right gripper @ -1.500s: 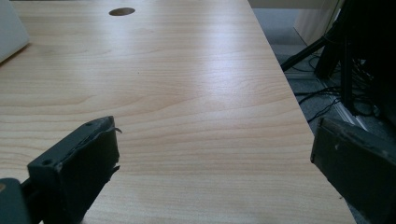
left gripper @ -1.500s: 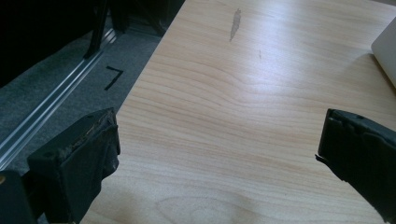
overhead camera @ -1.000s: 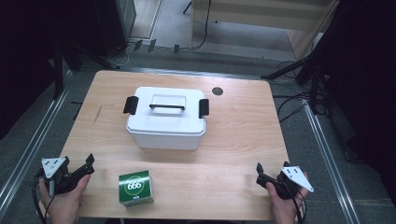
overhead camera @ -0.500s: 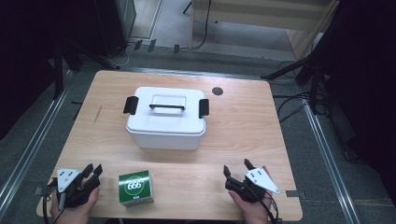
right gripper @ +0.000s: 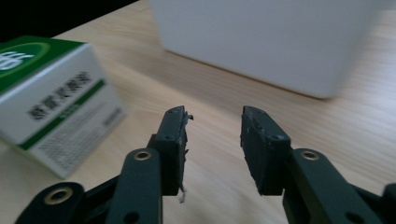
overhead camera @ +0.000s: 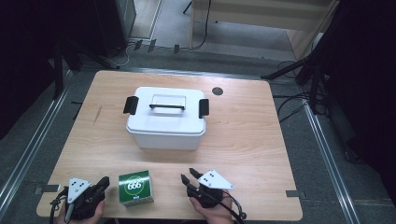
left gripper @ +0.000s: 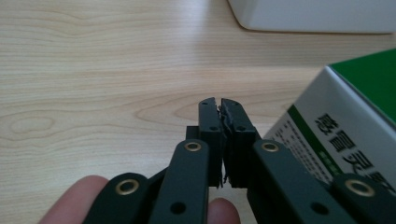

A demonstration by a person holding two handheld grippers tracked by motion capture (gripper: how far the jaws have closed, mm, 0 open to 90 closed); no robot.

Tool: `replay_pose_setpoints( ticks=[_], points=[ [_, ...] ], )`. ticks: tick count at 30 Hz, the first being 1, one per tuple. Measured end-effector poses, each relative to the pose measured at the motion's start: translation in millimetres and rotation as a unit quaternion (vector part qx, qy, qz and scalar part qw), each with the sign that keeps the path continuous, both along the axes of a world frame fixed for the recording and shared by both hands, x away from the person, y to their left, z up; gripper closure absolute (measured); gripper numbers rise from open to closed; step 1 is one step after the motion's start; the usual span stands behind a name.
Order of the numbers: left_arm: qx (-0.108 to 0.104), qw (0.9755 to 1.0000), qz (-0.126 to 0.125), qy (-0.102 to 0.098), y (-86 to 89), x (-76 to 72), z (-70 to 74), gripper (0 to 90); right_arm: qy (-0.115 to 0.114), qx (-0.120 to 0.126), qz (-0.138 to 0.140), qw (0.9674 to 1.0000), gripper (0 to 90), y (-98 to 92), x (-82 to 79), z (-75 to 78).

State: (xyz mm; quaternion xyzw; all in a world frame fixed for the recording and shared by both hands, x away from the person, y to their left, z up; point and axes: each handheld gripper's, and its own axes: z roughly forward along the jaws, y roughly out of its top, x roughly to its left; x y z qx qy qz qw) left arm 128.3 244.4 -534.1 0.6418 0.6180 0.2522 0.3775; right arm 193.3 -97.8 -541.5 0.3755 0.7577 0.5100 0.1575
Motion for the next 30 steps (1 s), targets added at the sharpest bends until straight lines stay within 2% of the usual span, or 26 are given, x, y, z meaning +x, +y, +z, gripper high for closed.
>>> replay_pose_setpoints(
  ticks=[2, 5, 8, 9, 10, 11, 13, 17, 20, 24, 27, 30],
  points=[
    [0.001, 1.0, -0.007, 0.003, -2.3, -0.6, -0.4, 89.9, 0.008, 0.008, 0.019, 0.9998, 64.9, 12.9, -1.7, -2.2],
    [0.002, 0.9999, -0.014, 0.009, -6.8, -0.3, -0.9, 90.0, 0.013, 0.005, 0.035, 0.9993, 70.7, 31.4, -4.5, -6.1],
    [-0.003, 0.9998, -0.021, 0.006, -11.8, -1.4, -0.6, 90.0, 0.016, 0.006, 0.05, 0.9986, 76.3, 46.4, -6.1, -6.9],
    [-0.003, 0.9997, -0.023, 0.0, -14.5, -3.0, 0.9, 90.0, 0.038, 0.032, 0.064, 0.9967, 80.8, 53.0, -5.2, -5.9],
    [-0.003, 0.9997, -0.023, 0.0, -14.5, -3.0, 0.9, 90.0, 0.038, 0.032, 0.064, 0.9967, 80.8, 53.0, -5.2, -5.9],
    [-0.008, 0.9996, -0.027, -0.003, -17.7, -3.9, 2.0, 90.0, 0.054, 0.053, 0.083, 0.9937, 84.4, 58.4, -3.6, -5.9],
    [-0.007, 0.9996, -0.028, -0.005, -19.1, -4.4, 2.4, 90.0, 0.058, 0.055, 0.089, 0.9928, 85.2, 61.5, -3.5, -6.5],
    [-0.009, 0.9993, -0.037, -0.006, -24.3, -5.3, 2.9, 90.0, 0.046, 0.033, 0.106, 0.9928, 84.1, 71.8, -9.8, -6.6],
    [-0.013, 0.9992, -0.037, -0.005, -25.7, -4.2, 2.9, 90.0, 0.05, 0.033, 0.101, 0.993, 84.4, 72.2, -11.0, -5.9],
    [-0.025, 0.9987, -0.045, -0.001, -28.2, 0.4, 3.1, 90.0, 0.056, 0.035, 0.104, 0.9923, 90.0, 70.5, -11.3, -5.4],
    [-0.033, 0.9984, -0.045, 0.001, -32.6, 4.0, 3.1, 90.0, 0.059, 0.033, 0.093, 0.9934, 90.0, 68.5, -11.7, -4.5],
    [-0.033, 0.9983, -0.048, 0.002, -39.1, 8.5, 3.5, 90.0, 0.063, 0.034, 0.081, 0.9941, 90.0, 64.0, -10.2, -3.9]
  ],
)
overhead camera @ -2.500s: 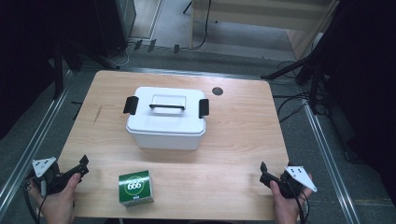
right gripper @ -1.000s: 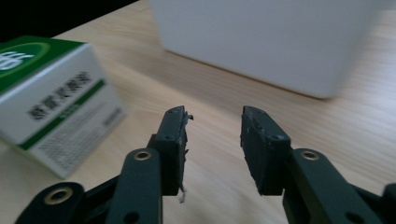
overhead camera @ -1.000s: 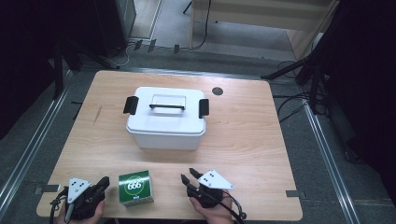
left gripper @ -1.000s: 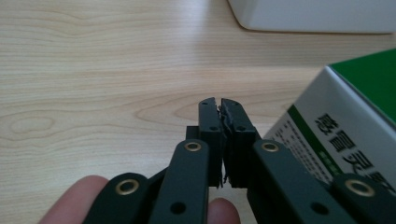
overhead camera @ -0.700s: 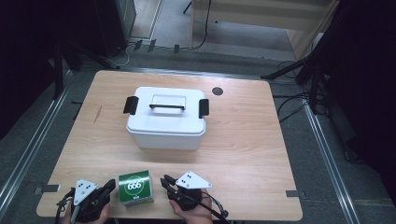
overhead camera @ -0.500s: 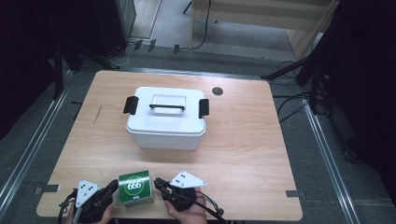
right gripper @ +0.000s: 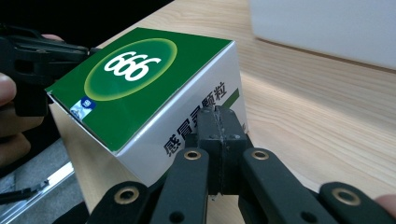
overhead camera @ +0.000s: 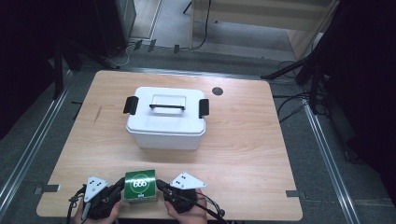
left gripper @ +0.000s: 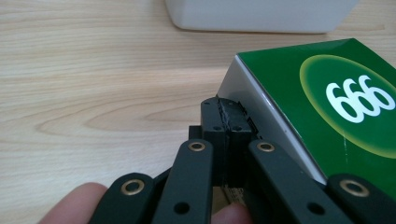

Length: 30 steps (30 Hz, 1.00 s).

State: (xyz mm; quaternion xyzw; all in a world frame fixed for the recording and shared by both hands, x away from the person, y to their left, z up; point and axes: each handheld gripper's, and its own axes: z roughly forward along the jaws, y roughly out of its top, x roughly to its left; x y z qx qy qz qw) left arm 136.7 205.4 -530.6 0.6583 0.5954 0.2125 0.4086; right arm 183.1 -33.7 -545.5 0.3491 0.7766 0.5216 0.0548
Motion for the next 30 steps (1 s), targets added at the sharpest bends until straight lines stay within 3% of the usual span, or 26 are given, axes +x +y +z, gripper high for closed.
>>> replay_pose_setpoints(
  ticks=[10, 14, 21, 30],
  points=[
    [-0.001, 0.9994, -0.035, 0.008, -27.9, 20.3, 2.3, 90.0, 0.008, -0.009, -0.039, 0.9992, 90.0, -25.9, 6.3, 3.8],
    [-0.002, 0.9983, -0.057, 0.012, -43.2, 29.5, 3.3, 90.0, 0.026, -0.014, -0.06, 0.9978, 90.0, -42.1, 9.1, 6.8],
    [-0.001, 0.996, -0.088, 0.012, -79.4, 46.5, 8.9, 90.0, 0.033, -0.039, -0.094, 0.9943, 90.0, -75.6, 12.1, 13.1],
    [0.006, 0.9921, -0.125, 0.009, -130.2, 61.0, 13.3, 90.0, 0.043, -0.042, -0.134, 0.9891, 90.0, -125.5, 15.5, 13.1]
  ],
)
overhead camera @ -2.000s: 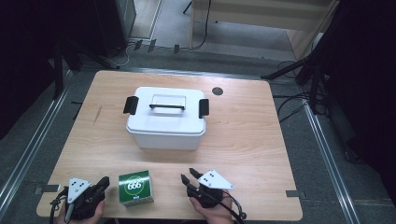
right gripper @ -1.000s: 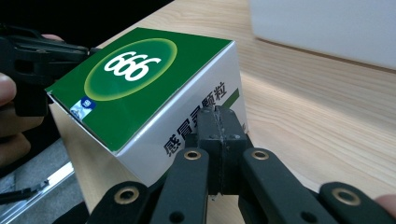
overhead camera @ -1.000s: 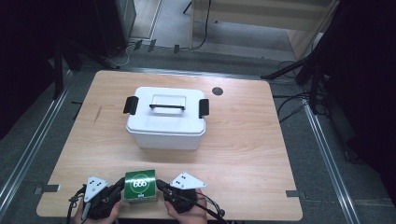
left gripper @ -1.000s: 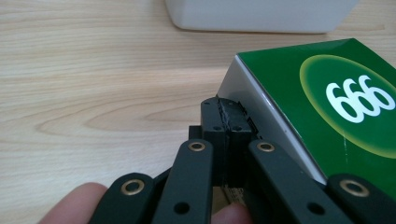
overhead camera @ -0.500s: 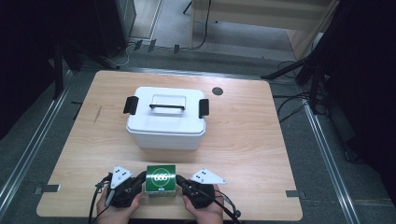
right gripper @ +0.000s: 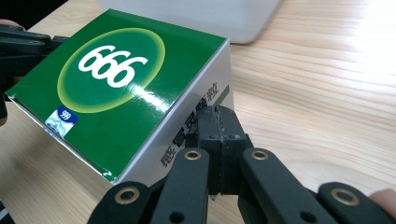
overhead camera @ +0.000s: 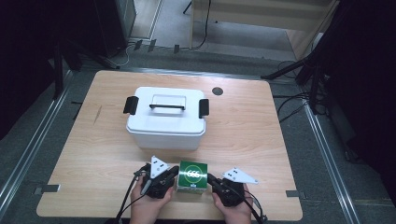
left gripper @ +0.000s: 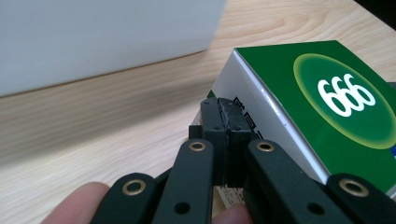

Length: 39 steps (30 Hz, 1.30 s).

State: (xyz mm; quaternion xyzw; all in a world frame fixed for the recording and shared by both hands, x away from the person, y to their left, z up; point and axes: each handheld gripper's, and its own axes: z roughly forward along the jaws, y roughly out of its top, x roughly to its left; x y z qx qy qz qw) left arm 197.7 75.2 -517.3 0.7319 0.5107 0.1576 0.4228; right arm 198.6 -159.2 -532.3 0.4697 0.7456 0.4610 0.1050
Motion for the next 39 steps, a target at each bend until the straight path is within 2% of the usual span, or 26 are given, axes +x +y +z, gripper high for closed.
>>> replay_pose_setpoints(
  ticks=[11, 15, 19, 23, 24, 25, 26, 28, 29, 30, 32, 33, 37, 39],
  points=[
    [-0.017, 0.9994, -0.027, 0.012, -50.2, 13.6, -0.7, 90.0, 0.007, -0.006, -0.048, 0.9988, 90.0, -48.8, 3.1, 1.6],
    [-0.021, 0.9991, -0.033, 0.017, -59.8, 16.8, -2.0, 90.0, 0.001, -0.011, -0.061, 0.9981, 90.0, -58.8, 3.6, 1.7],
    [-0.026, 0.9986, -0.039, 0.023, -69.3, 16.5, -7.2, 90.0, 0.002, -0.004, -0.072, 0.9974, 90.0, -68.8, 3.6, 0.7],
    [-0.036, 0.9981, -0.045, 0.023, -70.5, 16.6, -7.6, 90.0, 0.003, 0.001, -0.079, 0.9969, 90.0, -75.0, 2.9, -0.4],
    [-0.042, 0.9979, -0.047, 0.016, -68.1, 16.7, -6.6, 90.0, 0.0, -0.004, -0.076, 0.9971, 90.0, -76.4, 2.8, -0.1],
    [-0.043, 0.9987, -0.025, -0.01, -58.3, 15.9, -1.5, 89.3, 0.005, -0.007, -0.077, 0.997, 83.7, -78.8, 3.8, 0.6],
    [-0.043, 0.9987, -0.025, -0.01, -58.3, 15.9, -1.5, 89.1, 0.005, -0.007, -0.077, 0.997, 83.7, -78.8, 3.8, 0.6],
    [-0.051, 0.9986, -0.008, -0.013, -41.8, 17.9, 2.8, 88.8, -0.004, -0.012, -0.084, 0.9964, 84.1, -82.2, 3.3, 2.2],
    [-0.048, 0.9987, 0.003, -0.016, -24.4, 18.9, 5.6, 87.8, -0.013, -0.017, -0.091, 0.9956, 84.5, -85.4, 3.8, 5.0],
    [-0.048, 0.9987, 0.003, -0.016, -24.4, 18.9, 5.6, 87.6, -0.013, -0.017, -0.091, 0.9956, 84.5, -85.4, 3.8, 5.0],
    [-0.042, 0.9988, 0.014, -0.02, -7.9, 18.0, 7.9, 87.4, -0.02, -0.014, -0.094, 0.9953, 84.7, -89.0, 6.1, 8.7],
    [-0.038, 0.9988, 0.018, -0.024, 0.9, 17.2, 8.6, 87.2, -0.033, -0.016, -0.1, 0.9943, 84.7, -89.8, 7.7, 12.8],
    [-0.045, 0.9978, 0.045, -0.019, 35.4, 16.5, 8.5, 85.3, -0.048, -0.014, -0.094, 0.9943, 84.7, -87.4, 8.8, 19.5],
    [-0.05, 0.997, 0.057, -0.016, 58.0, 17.9, 8.6, 82.2, -0.058, -0.01, -0.08, 0.9951, 84.5, -82.8, 13.4, 26.3]
  ],
)
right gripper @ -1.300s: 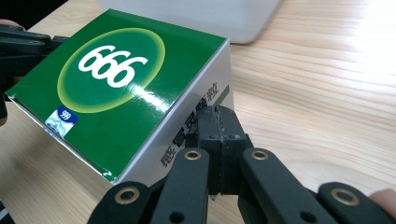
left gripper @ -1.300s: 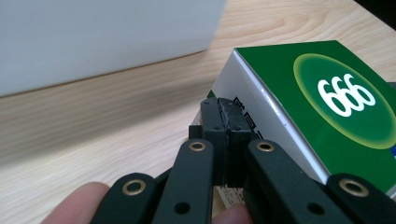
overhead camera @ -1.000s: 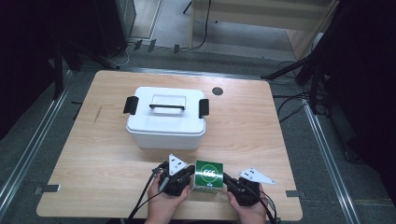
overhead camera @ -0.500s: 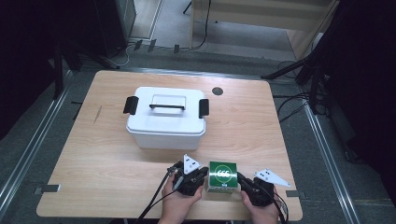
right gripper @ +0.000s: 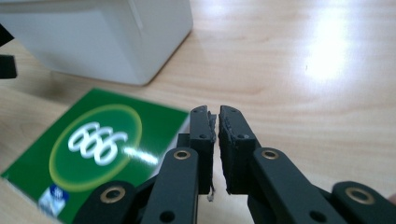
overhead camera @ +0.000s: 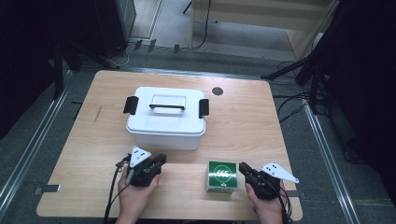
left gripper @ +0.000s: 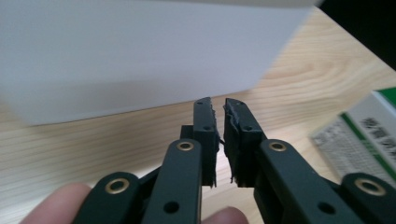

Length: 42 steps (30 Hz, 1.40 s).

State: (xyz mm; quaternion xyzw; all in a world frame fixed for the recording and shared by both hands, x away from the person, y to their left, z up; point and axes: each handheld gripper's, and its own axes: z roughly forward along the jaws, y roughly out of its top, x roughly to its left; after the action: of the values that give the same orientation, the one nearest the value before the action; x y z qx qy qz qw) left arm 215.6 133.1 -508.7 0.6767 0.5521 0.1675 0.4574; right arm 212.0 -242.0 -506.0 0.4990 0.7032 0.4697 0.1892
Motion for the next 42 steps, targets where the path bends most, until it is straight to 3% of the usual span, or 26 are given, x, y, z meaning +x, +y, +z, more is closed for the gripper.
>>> replay_pose_setpoints(
  ticks=[1, 2, 5, 8, 11, 12, 16, 20, 26, 34, 39, 40, 42],
  points=[
    [0.0, 1.0, 0.0, 0.0, 0.0, 0.0, 0.0, 80.9, 0.0, 0.0, 0.0, 1.0, 84.5, 0.0, 0.0, 0.0],
    [-0.005, 1.0, -0.001, 0.003, 14.6, 2.2, 0.9, 80.3, -0.008, 0.0, 0.003, 1.0, 84.4, 2.8, 4.2, 5.4],
    [-0.007, 0.9999, 0.006, 0.008, 28.1, 4.4, 2.5, 77.7, -0.011, -0.001, 0.009, 0.9999, 84.9, 6.0, 8.7, 11.7],
    [0.005, 0.9995, 0.032, 0.008, 52.1, 8.6, 5.6, 75.1, -0.015, -0.005, 0.021, 0.9997, 85.0, 13.2, 20.9, 24.4],
    [0.007, 0.9989, 0.046, 0.007, 64.2, 11.7, 6.7, 75.4, -0.015, -0.01, 0.03, 0.9994, 84.9, 18.0, 28.6, 30.0],
    [0.005, 0.9985, 0.055, 0.006, 76.1, 14.9, 7.8, 79.9, -0.02, -0.016, 0.039, 0.9989, 84.9, 24.1, 36.6, 35.0],
    [0.013, 0.9971, 0.074, 0.005, 91.4, 21.0, 10.4, 83.3, -0.023, -0.022, 0.052, 0.9981, 84.9, 33.7, 48.7, 41.9],
    [0.021, 0.9957, 0.09, 0.003, 104.7, 32.9, 15.9, 82.6, -0.009, -0.002, 0.065, 0.9978, 86.4, 45.8, 67.3, 48.5],
    [0.029, 0.996, 0.085, -0.001, 111.2, 51.2, 25.5, 85.2, 0.016, -0.02, 0.066, 0.9975, 89.0, 74.0, 97.3, 47.5],
    [0.029, 0.9969, 0.073, 0.004, 107.3, 68.2, 31.0, 89.6, 0.047, -0.041, 0.074, 0.9954, 89.5, 99.7, 122.9, 39.0],
    [0.019, 0.9981, 0.057, 0.01, 101.5, 74.2, 29.6, 90.0, 0.043, -0.063, 0.08, 0.9939, 90.0, 117.2, 131.9, 39.2],
    [0.027, 0.9977, 0.061, 0.009, 99.5, 73.7, 29.3, 90.0, 0.043, -0.066, 0.08, 0.9936, 90.0, 118.6, 132.0, 38.9],
    [0.027, 0.9977, 0.061, 0.009, 99.4, 73.4, 29.2, 90.0, 0.043, -0.06, 0.079, 0.9942, 90.0, 118.2, 132.1, 37.6]
  ],
)
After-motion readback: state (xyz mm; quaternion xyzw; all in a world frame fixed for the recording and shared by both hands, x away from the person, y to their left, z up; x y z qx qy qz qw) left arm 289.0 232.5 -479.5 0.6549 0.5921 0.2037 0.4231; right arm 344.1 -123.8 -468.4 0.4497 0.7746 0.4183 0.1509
